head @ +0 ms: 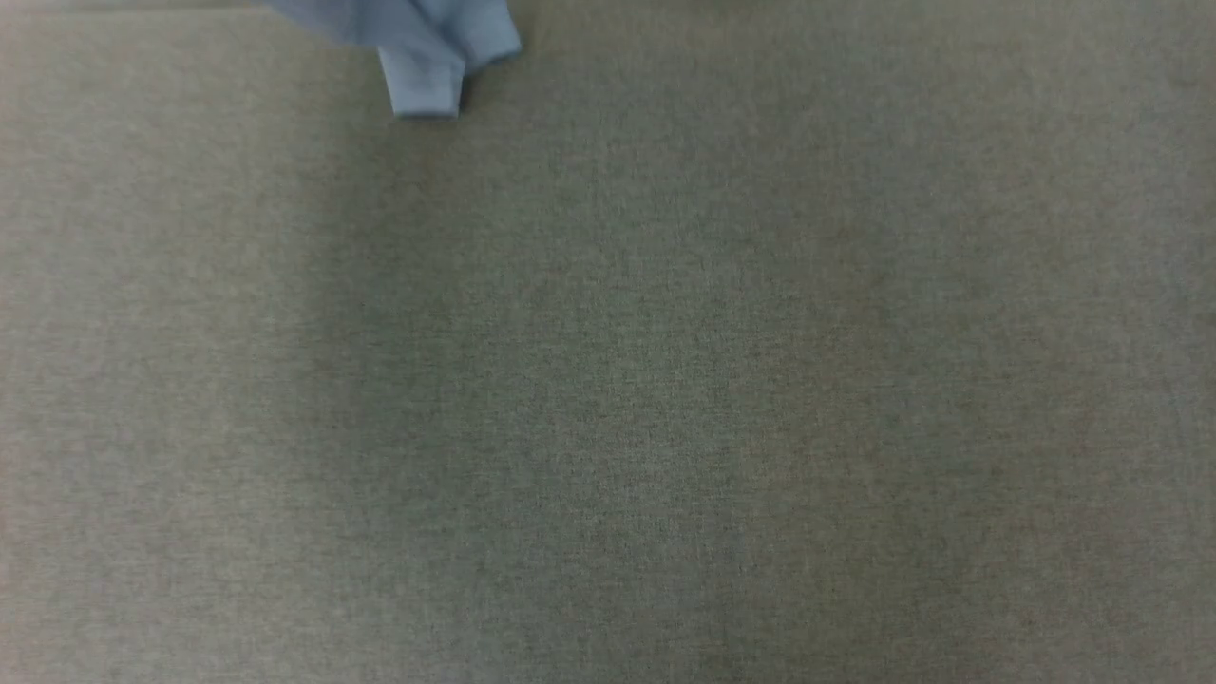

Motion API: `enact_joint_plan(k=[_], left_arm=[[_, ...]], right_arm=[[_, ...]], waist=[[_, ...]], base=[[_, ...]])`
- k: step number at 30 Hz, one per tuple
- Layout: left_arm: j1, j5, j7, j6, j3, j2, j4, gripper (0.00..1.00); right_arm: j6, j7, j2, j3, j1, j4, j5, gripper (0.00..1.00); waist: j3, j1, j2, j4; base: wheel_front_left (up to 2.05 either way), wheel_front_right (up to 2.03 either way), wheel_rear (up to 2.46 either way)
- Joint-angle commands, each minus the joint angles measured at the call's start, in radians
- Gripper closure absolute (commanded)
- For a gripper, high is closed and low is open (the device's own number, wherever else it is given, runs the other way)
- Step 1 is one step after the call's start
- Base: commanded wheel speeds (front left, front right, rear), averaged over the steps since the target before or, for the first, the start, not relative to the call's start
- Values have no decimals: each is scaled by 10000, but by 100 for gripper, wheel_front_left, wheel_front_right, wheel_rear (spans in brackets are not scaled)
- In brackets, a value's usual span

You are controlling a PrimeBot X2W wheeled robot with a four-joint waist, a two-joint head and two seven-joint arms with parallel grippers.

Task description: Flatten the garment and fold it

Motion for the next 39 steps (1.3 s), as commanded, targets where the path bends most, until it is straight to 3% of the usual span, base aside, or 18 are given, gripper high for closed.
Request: enact_joint_plan(k=[1,8,13,23,28,33,39], left_arm=[[-138,28,-138,-13,62,133,293,100],[59,-259,-613,-352,-37,-171,1684,100],[1011,-605,-839,-532,-124,-470,2470,100],[5099,-1644,-952,-634,-469,-1178,2415,100],[8297,-2077,-765,-575,-647,-1355,1511,100],[11332,-2503,-337,307,-493,-1344,-342,100],[14694,-2864,615,2067,-87,-831,-3823,100]], right_arm=[[-38,-103,-185,8,-92,268,-29,100],[-38,-502,64,851,-161,1379,435,100],[-38,-811,164,1647,536,1992,855,100],[-38,-1195,-393,3321,4113,1365,2356,100],[-38,-998,-911,3888,6711,244,3150,100],[-38,-522,-1689,3903,8968,-1190,3620,100],[-38,-354,-2232,2935,11413,-2985,3268,100]], waist=[[808,-4,0,-147],[1314,-4,0,-33],[999,-4,0,78],[-955,-4,0,511],[-2298,-4,0,612],[-3183,-4,0,660],[-3709,-4,0,646]], base=[[0,0,0],[0,0,0],[0,0,0],[0,0,0],[0,0,0],[0,0,0],[0,0,0]])
